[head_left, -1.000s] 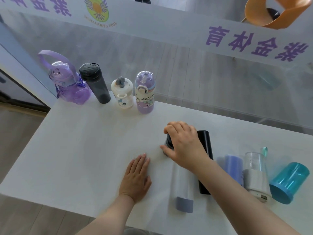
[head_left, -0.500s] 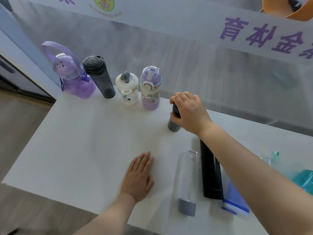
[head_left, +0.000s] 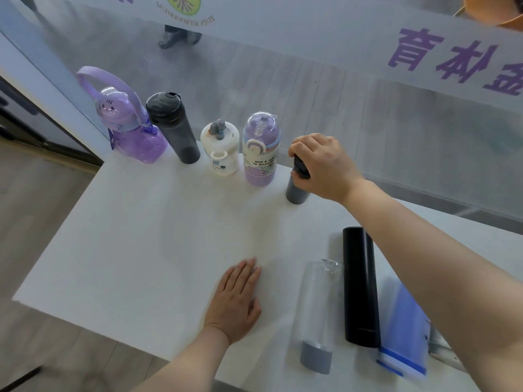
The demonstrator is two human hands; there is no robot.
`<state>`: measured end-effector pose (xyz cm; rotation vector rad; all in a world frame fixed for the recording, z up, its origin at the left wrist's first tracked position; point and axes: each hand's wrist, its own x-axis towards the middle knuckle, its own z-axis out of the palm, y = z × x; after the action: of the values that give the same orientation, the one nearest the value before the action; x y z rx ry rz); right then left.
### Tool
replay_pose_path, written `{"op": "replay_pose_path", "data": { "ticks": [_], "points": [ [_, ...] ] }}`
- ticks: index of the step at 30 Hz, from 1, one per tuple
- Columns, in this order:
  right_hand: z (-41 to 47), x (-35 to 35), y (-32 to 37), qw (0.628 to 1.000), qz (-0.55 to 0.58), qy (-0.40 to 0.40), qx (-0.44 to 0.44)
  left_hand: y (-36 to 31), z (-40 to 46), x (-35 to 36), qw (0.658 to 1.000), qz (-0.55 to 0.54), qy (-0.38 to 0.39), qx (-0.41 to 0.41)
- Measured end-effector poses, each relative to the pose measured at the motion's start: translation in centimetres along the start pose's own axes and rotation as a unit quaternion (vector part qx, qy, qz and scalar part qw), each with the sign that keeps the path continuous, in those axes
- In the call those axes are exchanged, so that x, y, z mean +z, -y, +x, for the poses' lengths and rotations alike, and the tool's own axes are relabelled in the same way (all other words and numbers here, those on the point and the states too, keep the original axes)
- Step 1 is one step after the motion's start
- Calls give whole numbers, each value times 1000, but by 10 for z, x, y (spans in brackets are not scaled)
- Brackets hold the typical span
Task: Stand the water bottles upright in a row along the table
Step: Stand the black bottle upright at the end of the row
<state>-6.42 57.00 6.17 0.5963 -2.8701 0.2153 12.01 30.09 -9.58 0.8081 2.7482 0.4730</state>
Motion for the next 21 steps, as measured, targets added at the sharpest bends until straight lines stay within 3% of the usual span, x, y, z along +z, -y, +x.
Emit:
{"op": "replay_pose_path", "data": {
  "ticks": [8,17,21],
  "points": [
    [-3,-7,-1,1000,-3,12,6,2,0,-1,1000,-10,4,-4],
    [-54,-32,23,990,35,-128,37,1,0,-2,1000,-5,7,-3],
    [-98,-12,38,981,108,-125,100,0,0,-2,1000,-10,1,-4]
  ]
}}
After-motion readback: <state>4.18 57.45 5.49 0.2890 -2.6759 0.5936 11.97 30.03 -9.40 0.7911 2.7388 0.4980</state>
